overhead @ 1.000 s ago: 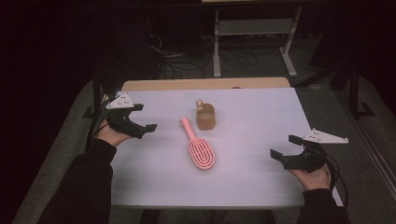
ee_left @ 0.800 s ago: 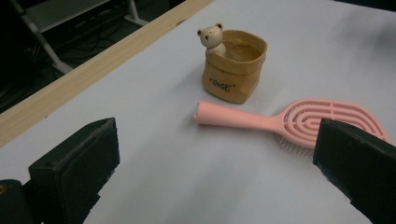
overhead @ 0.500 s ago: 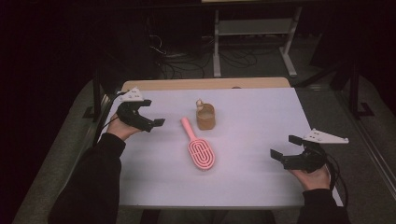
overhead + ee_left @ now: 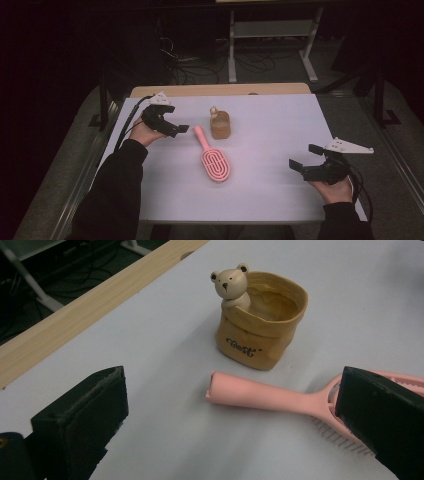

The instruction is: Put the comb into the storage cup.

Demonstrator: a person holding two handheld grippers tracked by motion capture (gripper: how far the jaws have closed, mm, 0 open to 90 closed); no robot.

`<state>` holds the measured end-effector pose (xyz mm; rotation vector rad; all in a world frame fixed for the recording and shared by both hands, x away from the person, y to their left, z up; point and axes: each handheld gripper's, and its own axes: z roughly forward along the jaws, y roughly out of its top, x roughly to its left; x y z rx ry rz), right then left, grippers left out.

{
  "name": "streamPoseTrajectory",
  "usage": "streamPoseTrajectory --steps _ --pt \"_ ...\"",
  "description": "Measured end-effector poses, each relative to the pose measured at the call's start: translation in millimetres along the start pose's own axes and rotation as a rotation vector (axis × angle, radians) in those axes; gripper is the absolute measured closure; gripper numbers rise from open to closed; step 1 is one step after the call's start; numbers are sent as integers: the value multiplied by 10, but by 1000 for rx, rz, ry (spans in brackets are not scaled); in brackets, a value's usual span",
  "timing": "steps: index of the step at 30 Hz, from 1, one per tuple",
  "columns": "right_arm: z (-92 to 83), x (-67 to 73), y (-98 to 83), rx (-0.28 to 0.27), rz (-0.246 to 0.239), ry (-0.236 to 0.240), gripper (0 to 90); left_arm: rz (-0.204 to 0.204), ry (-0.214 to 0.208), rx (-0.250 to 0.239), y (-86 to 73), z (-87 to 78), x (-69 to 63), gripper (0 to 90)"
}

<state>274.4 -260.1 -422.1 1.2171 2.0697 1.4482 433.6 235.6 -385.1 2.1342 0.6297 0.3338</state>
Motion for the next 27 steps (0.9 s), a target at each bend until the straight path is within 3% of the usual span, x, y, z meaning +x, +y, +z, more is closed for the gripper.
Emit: streamPoseTrajectory --steps 5,8,18,27 --pt "-18 -22 -6 -4 7 -6 0 -7 3 11 20 78 12 2" --pt "-23 -29 -9 -4 10 -9 0 -1 12 4 23 99 22 55" --pt "-31 -41 -13 -7 13 -7 0 -47 24 13 -18 193 101 158" --pt "-30 -48 -19 -5 17 -6 0 -71 -10 -11 -40 288 117 310"
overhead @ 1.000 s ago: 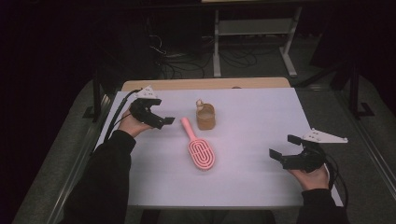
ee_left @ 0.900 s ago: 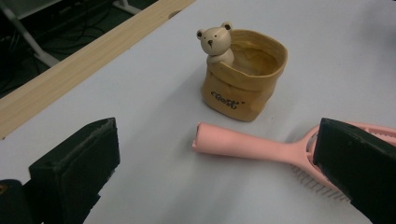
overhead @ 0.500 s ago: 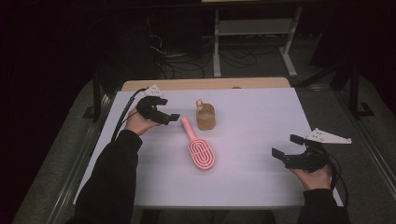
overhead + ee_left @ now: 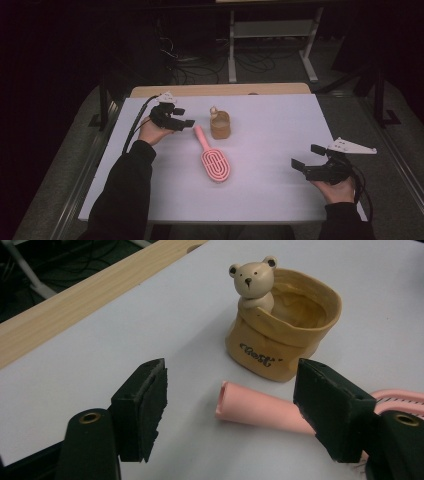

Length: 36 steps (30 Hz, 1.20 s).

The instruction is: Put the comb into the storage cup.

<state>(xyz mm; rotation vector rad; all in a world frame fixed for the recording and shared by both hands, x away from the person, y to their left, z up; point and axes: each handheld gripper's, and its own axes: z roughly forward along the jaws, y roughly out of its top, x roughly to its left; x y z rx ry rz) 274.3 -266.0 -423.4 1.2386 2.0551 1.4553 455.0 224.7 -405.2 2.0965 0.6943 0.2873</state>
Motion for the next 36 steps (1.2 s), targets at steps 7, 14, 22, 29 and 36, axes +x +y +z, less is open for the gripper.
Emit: streamPoseTrajectory --steps 7,14,22,29,36 --pt "2 -2 -2 1 3 2 0 -3 -17 -3 -7 107 -19 416" --pt "9 -2 -5 5 -1 1 0 -10 0 26 -37 209 -22 612" --pt "11 -8 -12 10 2 0 0 -13 -7 41 -40 313 -53 824" --pt "26 -7 -16 18 -3 0 0 -3 -15 56 -43 373 -82 899" --pt "29 -5 -15 19 -3 2 0 -4 -31 73 -43 470 -118 900"
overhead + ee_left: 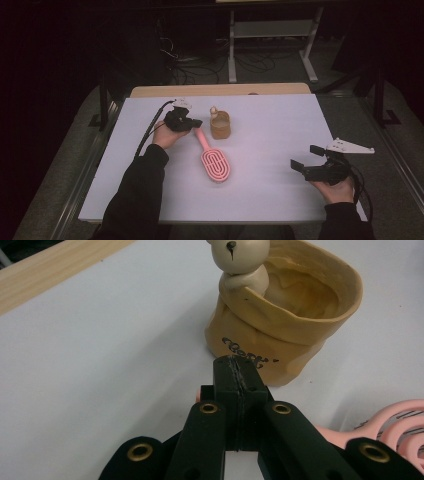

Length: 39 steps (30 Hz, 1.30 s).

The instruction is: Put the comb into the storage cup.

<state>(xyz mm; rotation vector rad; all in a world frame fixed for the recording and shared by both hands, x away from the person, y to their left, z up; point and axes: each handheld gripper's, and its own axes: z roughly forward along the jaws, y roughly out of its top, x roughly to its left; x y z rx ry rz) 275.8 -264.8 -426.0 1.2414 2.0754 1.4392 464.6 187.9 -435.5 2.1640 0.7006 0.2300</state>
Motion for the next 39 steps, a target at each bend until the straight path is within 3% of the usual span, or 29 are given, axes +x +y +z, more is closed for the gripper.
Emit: streamPoseTrajectory --steps 10,23,30,39 --pt "0 -4 0 4 -1 2 0 19 -5 46 -14 169 -60 900" --pt "2 -7 3 5 0 4 0 47 -5 104 -51 166 -81 900" --pt "5 -6 2 5 1 4 0 85 -14 151 -65 166 -126 900" --pt "3 -7 2 6 2 6 0 154 14 229 -79 68 -206 900"
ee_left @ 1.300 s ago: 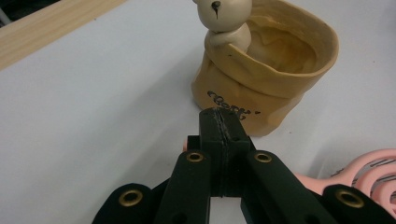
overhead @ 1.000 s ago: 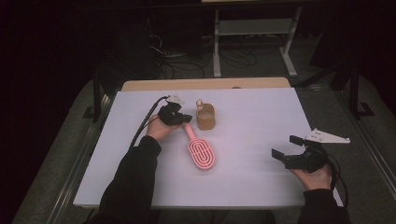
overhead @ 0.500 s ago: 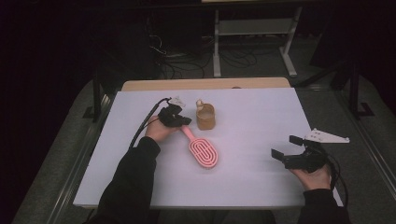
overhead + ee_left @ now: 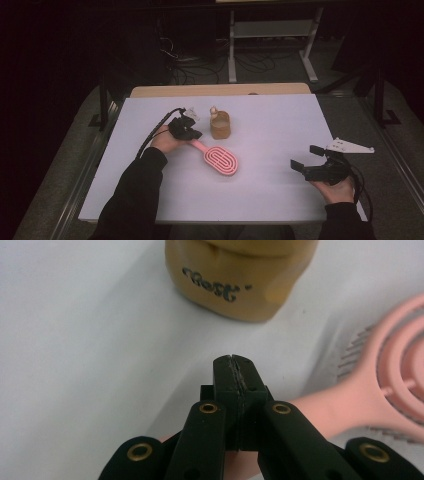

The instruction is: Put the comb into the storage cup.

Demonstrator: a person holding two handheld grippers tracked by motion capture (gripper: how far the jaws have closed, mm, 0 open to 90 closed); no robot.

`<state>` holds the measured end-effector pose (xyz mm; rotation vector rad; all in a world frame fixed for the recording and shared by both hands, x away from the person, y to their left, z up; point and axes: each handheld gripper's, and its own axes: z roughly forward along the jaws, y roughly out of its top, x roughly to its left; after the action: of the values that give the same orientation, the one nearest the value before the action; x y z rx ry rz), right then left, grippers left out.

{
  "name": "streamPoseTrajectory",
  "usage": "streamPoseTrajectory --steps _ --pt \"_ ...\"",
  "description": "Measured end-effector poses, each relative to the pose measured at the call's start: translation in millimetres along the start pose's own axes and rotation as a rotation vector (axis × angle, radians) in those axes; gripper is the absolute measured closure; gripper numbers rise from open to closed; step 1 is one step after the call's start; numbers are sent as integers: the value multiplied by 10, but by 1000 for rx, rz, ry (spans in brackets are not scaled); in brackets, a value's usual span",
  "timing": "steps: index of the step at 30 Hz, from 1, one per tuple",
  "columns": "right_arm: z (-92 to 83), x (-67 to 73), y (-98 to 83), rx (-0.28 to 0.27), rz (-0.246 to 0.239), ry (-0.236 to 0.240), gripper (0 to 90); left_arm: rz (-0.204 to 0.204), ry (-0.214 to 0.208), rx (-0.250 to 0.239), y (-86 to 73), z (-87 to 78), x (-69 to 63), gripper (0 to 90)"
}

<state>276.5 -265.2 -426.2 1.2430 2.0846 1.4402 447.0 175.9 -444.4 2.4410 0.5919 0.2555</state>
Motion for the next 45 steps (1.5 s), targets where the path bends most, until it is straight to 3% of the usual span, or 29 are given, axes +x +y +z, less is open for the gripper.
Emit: streamPoseTrajectory --steps 17,33,45 --pt "-1 13 -2 0 2 -2 0 49 3 82 -204 -169 -105 900" --pt "21 19 -5 11 6 0 0 52 -9 85 -316 -294 -129 899" --pt "23 24 -4 11 4 3 0 70 10 77 -360 -578 -100 898"
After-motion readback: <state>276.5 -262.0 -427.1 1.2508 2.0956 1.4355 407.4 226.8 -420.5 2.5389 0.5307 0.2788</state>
